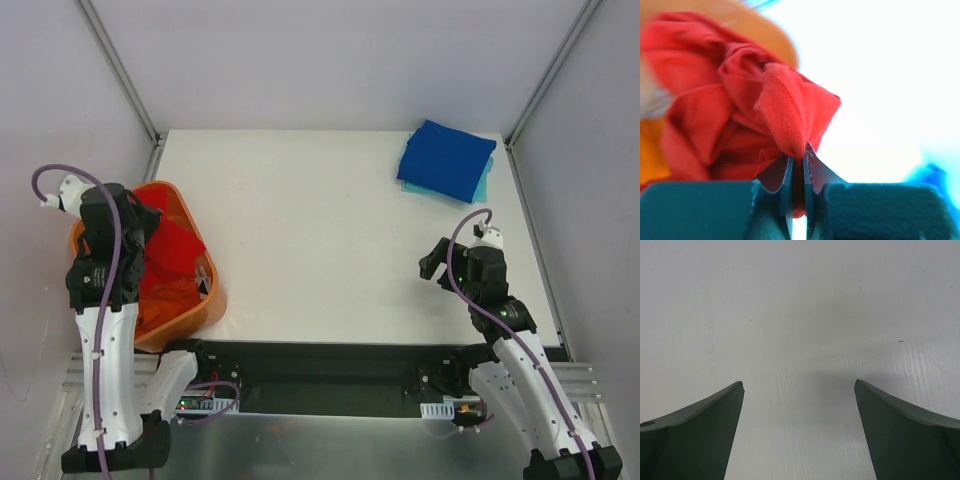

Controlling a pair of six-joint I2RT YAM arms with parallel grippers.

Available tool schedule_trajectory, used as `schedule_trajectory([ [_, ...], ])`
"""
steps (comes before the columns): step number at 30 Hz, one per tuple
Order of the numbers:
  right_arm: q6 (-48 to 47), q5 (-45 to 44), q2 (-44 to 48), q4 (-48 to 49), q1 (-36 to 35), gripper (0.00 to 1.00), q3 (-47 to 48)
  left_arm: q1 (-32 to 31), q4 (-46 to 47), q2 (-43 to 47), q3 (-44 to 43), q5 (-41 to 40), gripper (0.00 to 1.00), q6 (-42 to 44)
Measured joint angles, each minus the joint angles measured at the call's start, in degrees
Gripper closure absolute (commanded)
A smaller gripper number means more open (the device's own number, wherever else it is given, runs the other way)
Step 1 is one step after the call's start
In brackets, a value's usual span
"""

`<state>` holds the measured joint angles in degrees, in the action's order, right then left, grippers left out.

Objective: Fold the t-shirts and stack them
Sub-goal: Grab the tshirt from the pile, then move the tshirt to the center of the board

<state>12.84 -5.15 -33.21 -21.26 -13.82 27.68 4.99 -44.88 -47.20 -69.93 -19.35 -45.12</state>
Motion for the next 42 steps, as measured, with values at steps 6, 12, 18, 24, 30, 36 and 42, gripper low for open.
schedule_trajectory([
  [6, 0.00, -0.02, -0.55, -0.02, 0.00, 0.03, 0.02, -0.02, 6.99, -4.81, -14.49, 15.80, 1.00, 2.78],
  [12, 0.07, -0.20, -1.99, -0.04, 0.00, 0.03, 0.17, -9.92, 13.53, -19.63, -29.97, 28.87, 1.00, 6.21],
  [18, 0.07, -1.49, -2.29, -0.74, 0.00, 0.03, 0.39, -26.56, 16.15, -31.36, -32.41, 38.97, 0.86, 13.53],
  [24, 0.26, -4.98, -1.57, -3.78, 0.00, 0.04, 1.14, -32.85, 18.71, -38.77, -24.57, 41.48, 0.01, 18.93],
  [30, 1.75, -10.12, -1.60, -6.75, 0.00, 0.03, 3.17, -33.29, 18.51, -44.46, -12.55, 40.39, 0.01, 19.39],
  [36, 0.83, -3.08, -5.95, -5.18, -0.02, 0.03, 4.15, -33.29, 18.80, -40.39, -0.17, 34.51, 0.01, 16.92],
  [42, -1.25, 5.64, -11.30, -1.86, -5.18, 0.03, 7.15, -33.46, 19.50, -35.39, 10.64, 31.23, 0.01, 12.44],
])
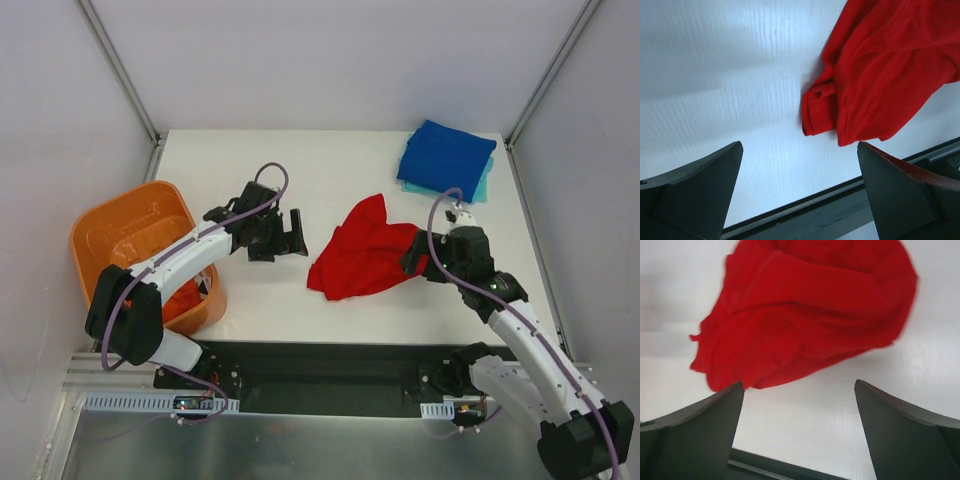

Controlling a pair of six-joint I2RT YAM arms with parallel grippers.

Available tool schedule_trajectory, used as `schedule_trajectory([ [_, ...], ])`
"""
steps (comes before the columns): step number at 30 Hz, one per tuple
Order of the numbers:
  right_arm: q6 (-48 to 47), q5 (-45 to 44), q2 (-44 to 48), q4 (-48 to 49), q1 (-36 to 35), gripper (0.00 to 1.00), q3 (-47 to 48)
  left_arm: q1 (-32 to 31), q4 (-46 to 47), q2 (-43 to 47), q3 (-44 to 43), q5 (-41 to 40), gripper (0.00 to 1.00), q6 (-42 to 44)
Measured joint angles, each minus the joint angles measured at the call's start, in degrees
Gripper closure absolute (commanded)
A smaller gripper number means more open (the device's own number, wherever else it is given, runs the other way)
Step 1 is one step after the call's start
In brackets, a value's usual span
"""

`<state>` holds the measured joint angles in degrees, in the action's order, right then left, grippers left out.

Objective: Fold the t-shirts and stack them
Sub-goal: Move the tshirt to the center of the board, then flatten the tshirt out

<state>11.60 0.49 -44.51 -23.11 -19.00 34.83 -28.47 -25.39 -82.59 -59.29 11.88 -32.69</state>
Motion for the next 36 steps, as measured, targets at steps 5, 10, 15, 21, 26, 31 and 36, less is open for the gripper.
schedule_trajectory([
  [5, -1.51, -1.44, -11.54, 0.37, -12.70, 0.01, 11.93, -0.11, 1.86, 0.63, 6.16, 0.07, 0.01, -2.91],
  [10, -0.48, -5.95, -29.53, -1.29, -20.35, 0.06, 25.77, -0.55, 5.51, 0.90, 11.69, 1.60, 0.04, -5.46],
  [15, -0.26, -13.60, -53.09, -7.91, -20.55, 0.23, 48.65, -1.97, 8.44, 0.39, 13.44, 3.39, 0.17, -7.34],
  [21, -0.59, -16.63, -72.83, -14.64, -20.48, 0.28, 66.18, -5.03, 13.64, -5.57, 13.35, 5.49, 0.37, -8.92],
  [26, -0.74, -16.79, -79.19, -18.38, -20.46, 0.33, 68.30, -6.47, 15.78, -10.78, 11.06, 8.09, 0.60, -10.60],
  [31, -1.53, -16.31, -81.90, -19.63, -20.46, 0.59, 68.61, -6.86, 17.66, -15.43, 8.28, 9.14, 1.00, -11.15],
  [36, -1.66, -16.39, -83.87, -19.56, -20.46, 0.99, 68.89, -6.86, 18.05, -16.17, 8.07, 9.11, 1.00, -10.88],
])
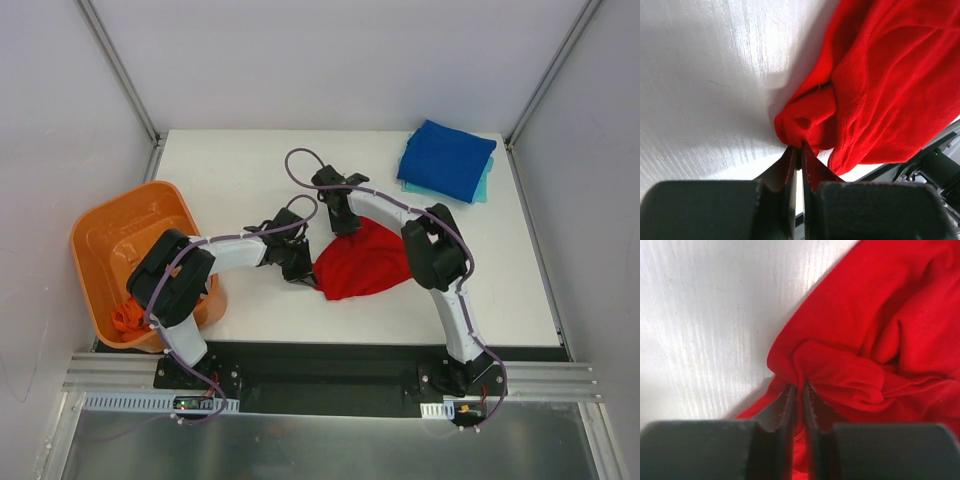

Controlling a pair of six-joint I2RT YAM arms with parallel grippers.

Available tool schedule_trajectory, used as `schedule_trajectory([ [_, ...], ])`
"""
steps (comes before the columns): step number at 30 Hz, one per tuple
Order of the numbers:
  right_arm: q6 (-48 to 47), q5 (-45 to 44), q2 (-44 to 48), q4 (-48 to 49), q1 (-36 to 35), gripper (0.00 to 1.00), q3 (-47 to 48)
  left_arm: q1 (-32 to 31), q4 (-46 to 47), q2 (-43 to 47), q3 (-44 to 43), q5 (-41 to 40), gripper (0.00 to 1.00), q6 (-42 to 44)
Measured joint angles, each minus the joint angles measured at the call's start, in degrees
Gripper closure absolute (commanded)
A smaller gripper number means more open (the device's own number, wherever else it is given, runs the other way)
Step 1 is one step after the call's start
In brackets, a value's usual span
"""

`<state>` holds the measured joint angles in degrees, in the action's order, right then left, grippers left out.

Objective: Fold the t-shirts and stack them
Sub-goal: Flatten the tshirt out

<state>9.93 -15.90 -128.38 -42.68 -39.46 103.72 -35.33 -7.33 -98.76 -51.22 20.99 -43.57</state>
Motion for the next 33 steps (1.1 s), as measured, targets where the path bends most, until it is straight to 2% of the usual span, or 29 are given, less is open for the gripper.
schedule_trajectory([
  [5, -0.42, -1.49, 1.01, 1.09, 0.00, 0.99, -0.72, 0.00, 0.13, 1.57, 1.05, -1.38, 1.00, 0.02],
  [8, -1.20, -2.23, 5.62, 2.21, 0.17, 0.99, -4.44, 0.00, -0.17, 4.63, 2.78, -3.28, 1.00, 0.09],
  [11, -2.58, -2.43, 14.93, 2.60, 0.90, 0.99, -9.25, 0.00, -0.92, 9.99, 4.02, -6.05, 1.00, 0.44],
  [15, -3.78, -2.80, 34.01, 3.41, 3.19, 0.98, -17.11, 0.00, -2.14, 21.33, 4.35, -11.34, 1.00, 1.25],
  [22, -4.20, -0.96, 63.10, 2.67, 7.74, 0.95, -25.31, -1.49, -2.54, 48.96, 4.22, -20.02, 1.00, 2.51],
  [26, -4.15, 5.99, 75.10, 2.47, 7.56, 0.93, -27.39, -1.86, -3.54, 63.89, 3.10, -19.50, 1.00, 3.13],
  [30, -4.26, 15.76, 84.41, 2.32, 7.48, 0.89, -27.50, -1.86, -5.38, 69.07, 0.07, -16.31, 1.00, 4.39],
  [33, -5.68, 19.02, 88.83, 1.60, 8.17, 0.89, -27.36, -1.70, -7.02, 70.03, -2.21, -14.97, 1.00, 6.38],
])
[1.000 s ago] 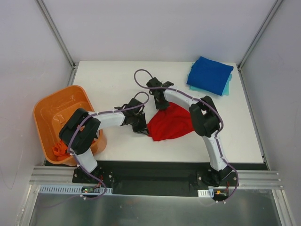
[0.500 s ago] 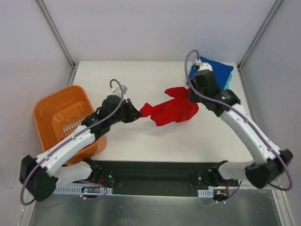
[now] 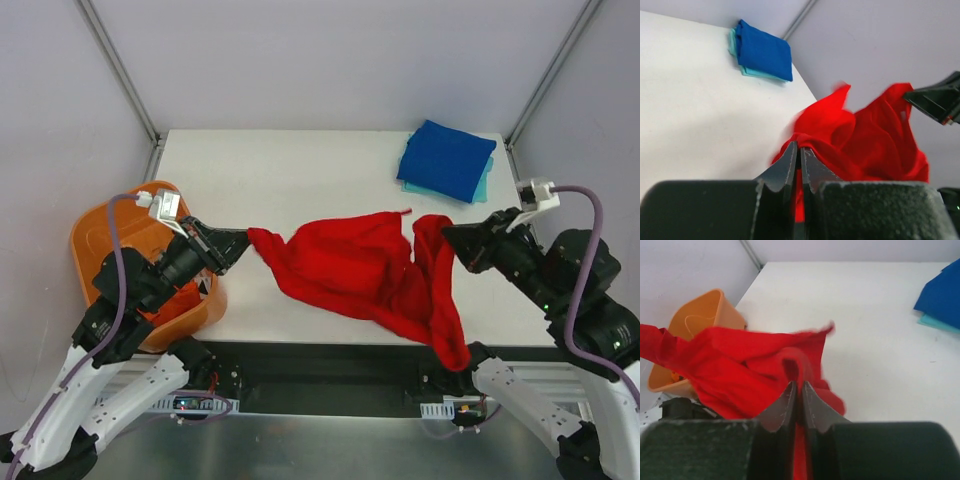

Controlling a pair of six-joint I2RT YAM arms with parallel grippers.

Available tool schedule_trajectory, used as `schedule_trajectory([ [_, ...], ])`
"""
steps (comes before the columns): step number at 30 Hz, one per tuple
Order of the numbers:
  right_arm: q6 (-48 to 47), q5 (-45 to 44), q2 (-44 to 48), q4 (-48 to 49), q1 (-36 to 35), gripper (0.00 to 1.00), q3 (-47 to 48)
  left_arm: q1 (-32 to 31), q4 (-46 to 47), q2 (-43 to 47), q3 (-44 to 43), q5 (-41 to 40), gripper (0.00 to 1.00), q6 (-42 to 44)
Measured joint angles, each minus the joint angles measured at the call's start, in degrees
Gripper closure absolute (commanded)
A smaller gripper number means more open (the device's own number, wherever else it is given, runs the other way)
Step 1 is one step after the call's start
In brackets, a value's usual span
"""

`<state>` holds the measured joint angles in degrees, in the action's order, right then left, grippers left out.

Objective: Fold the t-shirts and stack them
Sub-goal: Flatten the tshirt out

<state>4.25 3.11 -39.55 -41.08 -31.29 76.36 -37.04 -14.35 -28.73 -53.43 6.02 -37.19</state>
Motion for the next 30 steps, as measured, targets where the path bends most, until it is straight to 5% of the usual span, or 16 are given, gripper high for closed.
schedule_trajectory([
  [7, -1.79, -4.15, 0.83, -2.60, 1.42, 0.91, -0.83, 0.74, -2.43, -0.87, -0.46, -1.70, 1.00, 1.22],
  [13, 0.00, -16.41, -12.07, -3.13, 2.60, 0.94, -7.06, 0.74, -2.84, -9.66, 4.09, -9.94, 1.00, 0.57],
  [18, 2.84, -24.17, -25.20, -3.91, 9.97, 0.93, -9.53, 0.74, -7.21, -16.96, 5.14, -18.82, 1.00, 0.31],
  [24, 5.20, -28.61, -28.04, -4.61, 25.42, 0.89, -11.19, 0.76, -11.82, -11.43, 5.40, -30.91, 1.00, -1.05],
  [28, 5.27, -28.37, -34.86, -4.46, 32.70, 0.74, -12.24, 0.76, -12.98, -5.99, 7.89, -34.36, 1.00, -2.36],
  [30, 4.85, -27.19, -38.82, -4.28, 33.86, 0.41, -12.57, 0.76, -13.42, -5.44, 9.31, -34.58, 1.00, -2.67],
])
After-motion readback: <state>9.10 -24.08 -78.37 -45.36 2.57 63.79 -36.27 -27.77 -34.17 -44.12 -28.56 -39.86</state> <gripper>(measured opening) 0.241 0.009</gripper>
